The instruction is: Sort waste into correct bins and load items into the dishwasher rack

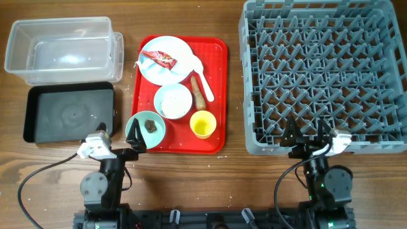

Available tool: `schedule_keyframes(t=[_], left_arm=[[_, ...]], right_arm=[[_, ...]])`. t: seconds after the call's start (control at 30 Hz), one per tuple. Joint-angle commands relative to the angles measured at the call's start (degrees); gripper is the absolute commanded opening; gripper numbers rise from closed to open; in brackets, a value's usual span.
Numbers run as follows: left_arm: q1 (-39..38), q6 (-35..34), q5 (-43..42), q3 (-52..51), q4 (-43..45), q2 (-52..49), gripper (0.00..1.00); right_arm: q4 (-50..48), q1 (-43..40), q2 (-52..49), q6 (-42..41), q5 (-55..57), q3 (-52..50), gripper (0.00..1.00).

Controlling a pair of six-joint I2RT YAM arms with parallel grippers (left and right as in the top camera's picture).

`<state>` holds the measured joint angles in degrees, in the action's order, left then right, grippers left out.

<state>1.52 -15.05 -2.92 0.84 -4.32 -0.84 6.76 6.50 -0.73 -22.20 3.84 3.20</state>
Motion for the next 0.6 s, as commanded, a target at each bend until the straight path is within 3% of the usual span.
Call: schedule_keyframes(t=[0.0, 0.57], left_arm=[[0.26, 1.33, 0.15, -0.50, 0.02, 0.46, 1.00], [0.24, 1.09, -0.81, -0.50, 0.22, 0.46, 1.00]], right_arm=[[-0.31, 0.28, -0.20, 1.05, -0.96, 0.09, 1.00], [-0.31, 0.31, -0.20, 1.05, -0.96, 0.09, 1.00]])
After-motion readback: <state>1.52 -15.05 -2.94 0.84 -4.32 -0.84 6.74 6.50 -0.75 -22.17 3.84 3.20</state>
